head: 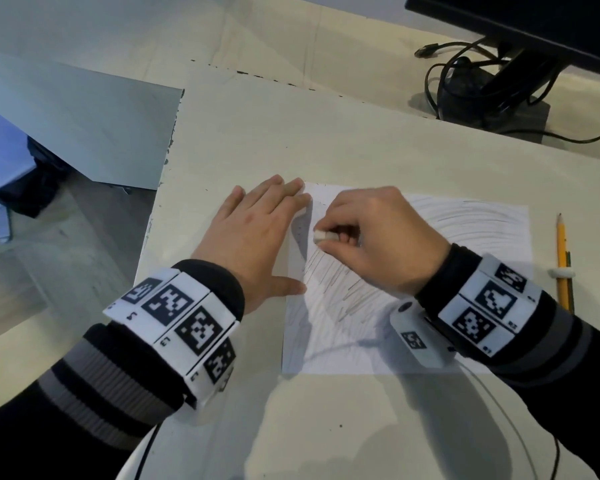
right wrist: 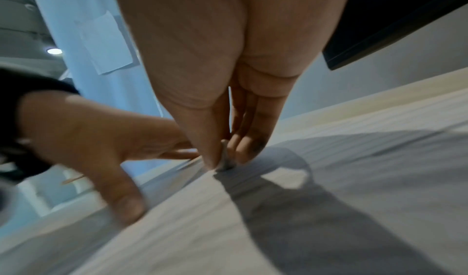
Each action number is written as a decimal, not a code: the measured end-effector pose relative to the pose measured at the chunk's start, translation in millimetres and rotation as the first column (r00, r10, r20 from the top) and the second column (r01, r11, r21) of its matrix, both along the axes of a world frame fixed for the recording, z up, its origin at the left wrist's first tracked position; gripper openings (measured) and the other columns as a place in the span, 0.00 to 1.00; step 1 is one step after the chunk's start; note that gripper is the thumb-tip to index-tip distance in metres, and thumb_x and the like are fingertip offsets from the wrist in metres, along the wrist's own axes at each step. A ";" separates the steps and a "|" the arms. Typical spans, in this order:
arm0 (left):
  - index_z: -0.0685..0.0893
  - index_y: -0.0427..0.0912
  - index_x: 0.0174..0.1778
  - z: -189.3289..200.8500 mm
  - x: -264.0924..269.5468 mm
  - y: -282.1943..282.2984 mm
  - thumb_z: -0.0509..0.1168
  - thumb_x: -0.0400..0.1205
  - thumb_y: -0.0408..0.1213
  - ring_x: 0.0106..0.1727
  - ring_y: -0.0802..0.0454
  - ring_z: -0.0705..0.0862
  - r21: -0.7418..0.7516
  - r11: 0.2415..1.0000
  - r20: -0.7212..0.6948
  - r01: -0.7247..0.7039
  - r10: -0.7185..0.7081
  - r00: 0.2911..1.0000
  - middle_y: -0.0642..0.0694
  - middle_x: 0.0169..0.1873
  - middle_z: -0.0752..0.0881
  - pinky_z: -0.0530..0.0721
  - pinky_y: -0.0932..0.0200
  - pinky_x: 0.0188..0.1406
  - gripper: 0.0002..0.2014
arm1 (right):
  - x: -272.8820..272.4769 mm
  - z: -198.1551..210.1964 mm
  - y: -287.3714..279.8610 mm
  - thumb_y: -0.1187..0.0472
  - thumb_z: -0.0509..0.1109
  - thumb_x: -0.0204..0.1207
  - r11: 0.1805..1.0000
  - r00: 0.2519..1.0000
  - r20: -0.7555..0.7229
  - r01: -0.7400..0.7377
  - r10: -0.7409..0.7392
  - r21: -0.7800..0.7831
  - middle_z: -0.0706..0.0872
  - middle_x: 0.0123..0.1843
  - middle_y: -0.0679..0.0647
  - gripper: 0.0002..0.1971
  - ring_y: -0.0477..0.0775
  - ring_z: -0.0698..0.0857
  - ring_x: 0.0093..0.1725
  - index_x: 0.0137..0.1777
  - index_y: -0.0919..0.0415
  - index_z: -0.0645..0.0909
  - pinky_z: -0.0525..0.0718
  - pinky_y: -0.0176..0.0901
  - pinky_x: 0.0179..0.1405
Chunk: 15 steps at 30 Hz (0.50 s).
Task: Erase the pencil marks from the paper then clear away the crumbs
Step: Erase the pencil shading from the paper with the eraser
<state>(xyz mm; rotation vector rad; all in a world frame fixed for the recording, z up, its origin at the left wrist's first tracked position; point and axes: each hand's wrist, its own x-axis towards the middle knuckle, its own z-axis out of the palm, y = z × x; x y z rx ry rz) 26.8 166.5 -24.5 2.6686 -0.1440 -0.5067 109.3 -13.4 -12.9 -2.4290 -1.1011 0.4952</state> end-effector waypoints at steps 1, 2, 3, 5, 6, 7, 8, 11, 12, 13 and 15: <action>0.50 0.53 0.86 0.0 0.0 0.1 0.75 0.70 0.63 0.86 0.57 0.42 0.001 1.000 -0.004 0.002 -0.002 1.000 0.58 0.86 0.46 0.43 0.48 0.86 0.55 | -6.6 0.0 0.4 0.59 0.77 0.75 1.000 0.999 -0.018 -0.031 0.031 -0.006 0.85 0.39 0.47 0.03 0.44 0.80 0.36 0.43 0.57 0.90 0.83 0.45 0.41; 0.50 0.53 0.86 -0.1 -0.1 0.2 0.75 0.70 0.63 0.86 0.57 0.42 -0.002 1.000 -0.006 0.001 -0.001 1.000 0.58 0.86 0.46 0.43 0.48 0.86 0.55 | -13.8 0.6 0.7 0.60 0.77 0.74 0.997 0.996 -0.048 -0.073 0.072 -0.008 0.84 0.39 0.47 0.02 0.44 0.80 0.35 0.43 0.58 0.90 0.83 0.46 0.40; 0.50 0.53 0.86 0.0 -0.1 0.2 0.75 0.70 0.63 0.86 0.57 0.42 -0.005 1.000 -0.007 -0.001 0.001 1.000 0.58 0.86 0.46 0.43 0.48 0.86 0.55 | -18.1 2.1 0.7 0.60 0.77 0.74 0.995 0.992 -0.075 -0.102 0.101 -0.010 0.84 0.38 0.48 0.02 0.45 0.79 0.35 0.43 0.58 0.90 0.83 0.47 0.39; 0.49 0.53 0.86 0.6 -0.2 -0.3 0.74 0.71 0.63 0.86 0.57 0.41 -0.003 1.000 -0.008 -0.003 0.003 1.000 0.58 0.86 0.45 0.42 0.48 0.86 0.54 | -12.6 3.2 -0.6 0.59 0.76 0.75 0.996 0.996 -0.052 -0.079 0.077 -0.035 0.85 0.40 0.48 0.04 0.45 0.80 0.36 0.45 0.57 0.91 0.83 0.47 0.41; 0.50 0.53 0.85 1.1 -0.4 -0.8 0.74 0.71 0.63 0.86 0.58 0.41 0.001 1.000 -0.010 -0.004 0.004 1.000 0.58 0.86 0.45 0.42 0.48 0.86 0.53 | -6.8 2.8 -1.4 0.58 0.76 0.76 0.998 0.999 -0.009 -0.038 0.038 -0.044 0.85 0.41 0.47 0.04 0.45 0.81 0.38 0.47 0.56 0.91 0.84 0.47 0.42; 0.51 0.54 0.85 1.5 -0.7 -1.1 0.74 0.71 0.62 0.86 0.58 0.41 0.000 1.000 -0.013 -0.007 0.007 1.000 0.58 0.86 0.45 0.42 0.48 0.86 0.52 | -3.4 2.9 -1.7 0.58 0.75 0.77 0.999 1.000 0.027 0.006 -0.004 -0.042 0.85 0.43 0.47 0.04 0.46 0.82 0.38 0.48 0.56 0.91 0.85 0.48 0.43; 0.53 0.54 0.83 1.7 -1.4 -1.4 0.74 0.71 0.62 0.86 0.58 0.41 -0.004 1.000 -0.016 -0.010 0.010 1.000 0.58 0.86 0.45 0.42 0.47 0.86 0.50 | -3.0 1.9 -2.1 0.59 0.75 0.77 0.999 0.999 0.035 0.034 -0.033 -0.029 0.85 0.44 0.47 0.04 0.46 0.81 0.38 0.49 0.56 0.90 0.85 0.48 0.43; 0.58 0.53 0.81 -0.4 -4.0 -0.1 0.74 0.72 0.61 0.86 0.58 0.41 -0.030 0.999 -0.003 -0.013 0.013 1.000 0.58 0.87 0.44 0.42 0.48 0.86 0.46 | -15.6 -0.9 -3.5 0.63 0.76 0.75 1.000 0.999 -0.034 -0.022 0.022 -0.006 0.84 0.46 0.49 0.05 0.43 0.79 0.36 0.50 0.58 0.90 0.84 0.44 0.42; 0.58 0.52 0.82 -1.4 -5.1 0.4 0.74 0.71 0.61 0.86 0.58 0.41 -0.041 0.999 0.000 -0.019 0.019 1.000 0.58 0.87 0.45 0.41 0.48 0.86 0.47 | -16.6 -0.8 -3.8 0.63 0.77 0.75 1.000 0.998 -0.055 -0.027 0.027 0.004 0.84 0.46 0.49 0.05 0.42 0.78 0.36 0.50 0.58 0.91 0.84 0.42 0.42; 0.57 0.51 0.83 -2.4 -6.0 1.1 0.74 0.71 0.61 0.86 0.58 0.41 -0.050 0.998 0.002 -0.026 0.026 1.000 0.58 0.87 0.47 0.41 0.49 0.86 0.49 | -14.3 -0.7 -4.3 0.63 0.77 0.75 1.000 0.998 -0.059 -0.004 0.004 0.015 0.85 0.46 0.49 0.05 0.41 0.79 0.36 0.50 0.58 0.91 0.84 0.41 0.41; 0.53 0.50 0.85 -4.2 -7.0 2.2 0.74 0.72 0.61 0.86 0.59 0.41 -0.056 0.998 0.001 -0.034 0.035 0.999 0.58 0.86 0.50 0.41 0.49 0.86 0.52 | -7.2 -1.3 -4.6 0.61 0.78 0.74 0.997 0.997 -0.018 0.070 -0.069 0.040 0.85 0.44 0.49 0.04 0.42 0.80 0.35 0.48 0.57 0.91 0.84 0.42 0.41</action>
